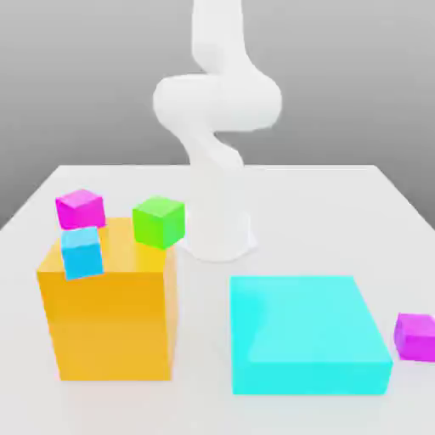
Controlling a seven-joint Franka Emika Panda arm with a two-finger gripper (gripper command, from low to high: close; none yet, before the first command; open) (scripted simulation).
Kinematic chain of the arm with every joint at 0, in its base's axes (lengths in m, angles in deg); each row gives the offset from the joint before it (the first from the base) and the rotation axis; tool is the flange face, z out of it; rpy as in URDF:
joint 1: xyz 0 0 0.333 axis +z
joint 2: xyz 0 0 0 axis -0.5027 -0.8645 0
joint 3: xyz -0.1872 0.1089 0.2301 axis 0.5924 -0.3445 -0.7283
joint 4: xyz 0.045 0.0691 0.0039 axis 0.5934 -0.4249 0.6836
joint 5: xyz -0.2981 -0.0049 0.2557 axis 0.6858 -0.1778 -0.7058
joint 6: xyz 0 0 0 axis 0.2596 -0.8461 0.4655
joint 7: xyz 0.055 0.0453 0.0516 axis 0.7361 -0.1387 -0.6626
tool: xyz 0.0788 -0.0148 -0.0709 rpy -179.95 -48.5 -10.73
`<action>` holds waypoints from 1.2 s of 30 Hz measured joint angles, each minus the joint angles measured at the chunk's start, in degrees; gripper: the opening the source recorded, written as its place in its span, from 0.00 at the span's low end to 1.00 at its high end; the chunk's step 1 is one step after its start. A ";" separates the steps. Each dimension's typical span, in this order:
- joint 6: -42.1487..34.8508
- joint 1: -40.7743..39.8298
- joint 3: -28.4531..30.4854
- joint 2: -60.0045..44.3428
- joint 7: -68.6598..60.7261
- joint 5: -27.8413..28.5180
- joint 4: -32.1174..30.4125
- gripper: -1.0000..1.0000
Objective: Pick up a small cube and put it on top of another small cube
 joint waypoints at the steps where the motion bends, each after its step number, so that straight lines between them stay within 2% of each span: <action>1: 0.94 1.66 -0.01 -2.26 -1.93 -0.59 -0.45 0.50; 9: 7.76 12.82 -1.94 -19.10 -15.78 -4.36 -3.78 0.50; 16: 13.79 19.56 -6.92 -33.59 -25.76 -4.81 -6.70 0.50; 20: 17.37 25.24 -9.35 -41.89 -29.13 -1.81 -8.42 0.50; 24: 20.84 28.59 -10.02 -50.21 -30.44 4.06 -10.10 0.50; 30: 29.61 32.76 -6.72 -62.69 -27.88 10.32 -8.86 0.50; 31: 30.52 33.12 -6.30 -63.83 -27.61 10.68 -8.65 0.00; 36: 30.42 33.10 -6.31 -63.82 -27.53 10.75 -8.65 0.00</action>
